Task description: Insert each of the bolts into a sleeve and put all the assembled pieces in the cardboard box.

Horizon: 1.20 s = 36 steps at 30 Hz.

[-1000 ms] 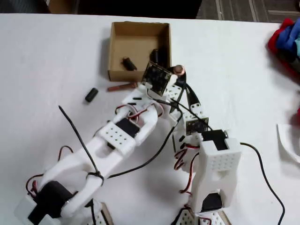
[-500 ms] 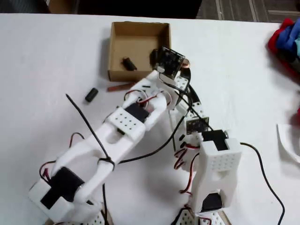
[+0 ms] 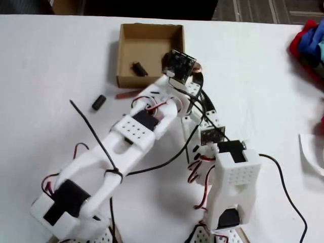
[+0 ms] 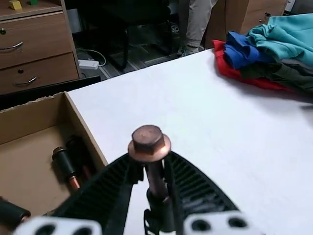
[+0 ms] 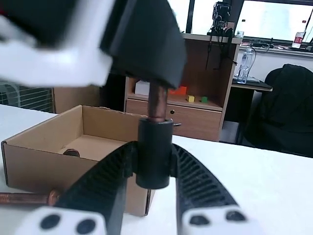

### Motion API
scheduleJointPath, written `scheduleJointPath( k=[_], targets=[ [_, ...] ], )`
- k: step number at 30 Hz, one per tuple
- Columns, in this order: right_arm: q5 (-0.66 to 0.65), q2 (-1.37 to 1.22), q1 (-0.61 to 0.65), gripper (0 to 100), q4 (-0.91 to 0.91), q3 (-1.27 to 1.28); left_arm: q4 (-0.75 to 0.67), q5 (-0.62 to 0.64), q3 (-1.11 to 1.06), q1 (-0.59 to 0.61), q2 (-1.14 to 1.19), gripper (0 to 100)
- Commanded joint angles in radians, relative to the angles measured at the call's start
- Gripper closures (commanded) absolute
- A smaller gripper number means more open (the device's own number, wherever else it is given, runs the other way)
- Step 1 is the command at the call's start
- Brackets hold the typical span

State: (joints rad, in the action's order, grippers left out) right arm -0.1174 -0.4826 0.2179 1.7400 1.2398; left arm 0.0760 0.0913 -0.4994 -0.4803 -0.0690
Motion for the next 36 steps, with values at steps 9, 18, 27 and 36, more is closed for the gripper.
scheduleJointPath(
  k=[9, 18, 27, 36],
  targets=[
    [0.003, 0.053, -0.008, 97.9, 0.030, -0.023, 0.040, 0.000, 0.010, 0.023, -0.014, 86],
    [0.003, 0.053, -0.008, 97.9, 0.030, -0.023, 0.040, 0.000, 0.018, -0.008, -0.015, 85],
    [0.003, 0.051, -0.008, 97.9, 0.030, -0.023, 0.112, 0.000, 0.107, 0.015, -0.015, 85],
    [0.003, 0.051, -0.008, 97.9, 0.030, -0.023, 0.235, 0.002, 0.173, 0.015, -0.014, 76]
  ],
)
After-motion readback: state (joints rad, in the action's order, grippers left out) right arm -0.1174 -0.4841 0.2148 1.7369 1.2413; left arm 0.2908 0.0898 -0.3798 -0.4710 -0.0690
